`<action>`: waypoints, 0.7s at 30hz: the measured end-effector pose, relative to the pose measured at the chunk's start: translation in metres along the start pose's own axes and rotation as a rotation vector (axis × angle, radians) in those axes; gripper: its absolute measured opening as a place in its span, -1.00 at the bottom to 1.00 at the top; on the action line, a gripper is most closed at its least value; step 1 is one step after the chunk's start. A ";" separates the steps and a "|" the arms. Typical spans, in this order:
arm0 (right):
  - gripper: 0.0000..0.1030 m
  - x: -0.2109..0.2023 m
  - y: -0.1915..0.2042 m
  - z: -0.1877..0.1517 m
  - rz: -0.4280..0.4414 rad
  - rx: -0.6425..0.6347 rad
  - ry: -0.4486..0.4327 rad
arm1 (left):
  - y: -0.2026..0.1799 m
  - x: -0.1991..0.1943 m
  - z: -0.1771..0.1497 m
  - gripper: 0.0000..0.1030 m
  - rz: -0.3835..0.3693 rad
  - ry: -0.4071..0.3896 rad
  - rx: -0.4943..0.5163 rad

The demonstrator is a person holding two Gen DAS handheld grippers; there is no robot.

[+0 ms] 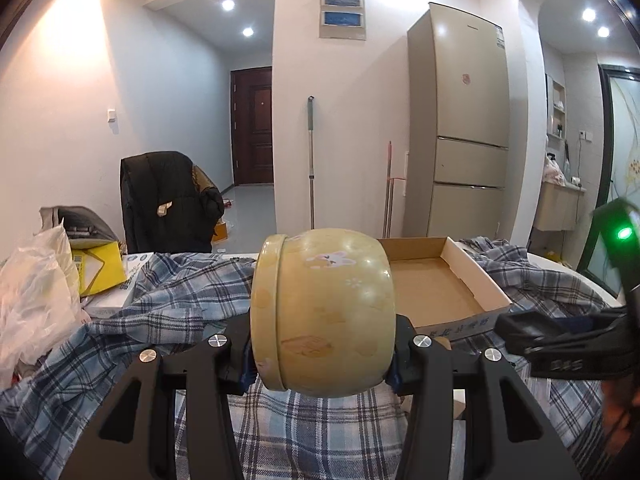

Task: Organize rigid objects
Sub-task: 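Carry the jar and frame over the cardboard box with both grippers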

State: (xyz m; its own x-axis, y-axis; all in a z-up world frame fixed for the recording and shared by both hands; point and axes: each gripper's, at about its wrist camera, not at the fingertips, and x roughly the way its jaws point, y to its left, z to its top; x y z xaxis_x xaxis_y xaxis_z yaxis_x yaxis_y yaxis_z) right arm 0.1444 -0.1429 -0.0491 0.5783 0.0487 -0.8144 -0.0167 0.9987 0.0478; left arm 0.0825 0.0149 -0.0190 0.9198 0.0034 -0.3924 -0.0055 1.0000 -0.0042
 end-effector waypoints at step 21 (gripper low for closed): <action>0.34 -0.066 -0.005 0.114 0.075 0.031 -0.271 | -0.028 0.009 0.113 -0.03 0.060 -0.023 0.001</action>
State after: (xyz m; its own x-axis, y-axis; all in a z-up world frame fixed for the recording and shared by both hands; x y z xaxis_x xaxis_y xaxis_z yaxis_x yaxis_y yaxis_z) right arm 0.1992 -0.1527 0.0702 0.7732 0.1127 -0.6240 -0.0452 0.9914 0.1231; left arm 0.1354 -0.0124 0.0810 0.9264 0.0640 -0.3711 -0.0611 0.9979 0.0196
